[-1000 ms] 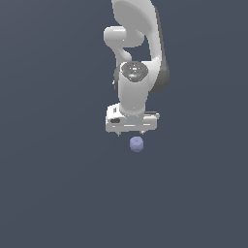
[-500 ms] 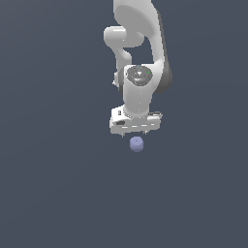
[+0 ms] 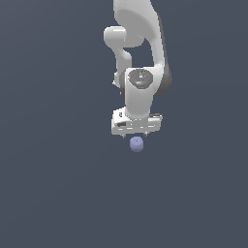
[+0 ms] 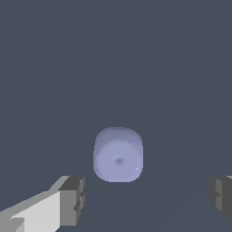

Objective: Pick up the object and move it to a goal position.

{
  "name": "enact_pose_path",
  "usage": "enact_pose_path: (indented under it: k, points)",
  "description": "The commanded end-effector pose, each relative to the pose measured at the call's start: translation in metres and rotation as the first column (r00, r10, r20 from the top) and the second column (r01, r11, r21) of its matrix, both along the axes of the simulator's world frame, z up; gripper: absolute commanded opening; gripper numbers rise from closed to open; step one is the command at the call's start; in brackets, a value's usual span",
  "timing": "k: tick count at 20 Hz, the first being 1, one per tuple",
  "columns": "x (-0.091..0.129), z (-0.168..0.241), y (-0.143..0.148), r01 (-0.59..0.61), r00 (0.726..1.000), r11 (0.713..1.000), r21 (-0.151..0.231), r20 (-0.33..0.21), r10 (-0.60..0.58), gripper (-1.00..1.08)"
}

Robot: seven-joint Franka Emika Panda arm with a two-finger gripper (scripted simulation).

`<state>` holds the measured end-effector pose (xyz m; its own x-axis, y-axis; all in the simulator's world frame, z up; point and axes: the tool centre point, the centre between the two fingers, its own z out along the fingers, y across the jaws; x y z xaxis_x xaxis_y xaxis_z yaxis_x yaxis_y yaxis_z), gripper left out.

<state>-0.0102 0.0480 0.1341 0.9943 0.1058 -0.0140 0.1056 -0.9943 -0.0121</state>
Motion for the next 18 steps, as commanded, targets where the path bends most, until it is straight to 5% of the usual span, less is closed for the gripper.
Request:
enact_pose_path:
  k: [1, 18]
  points:
    - [-0.001, -0.009, 0.004, 0.008, 1.000, 1.000, -0.002, 0.002, -0.008, 1.00]
    - [-0.007, -0.049, 0.017, 0.037, 0.999, 0.999, -0.010, 0.013, -0.037, 1.00]
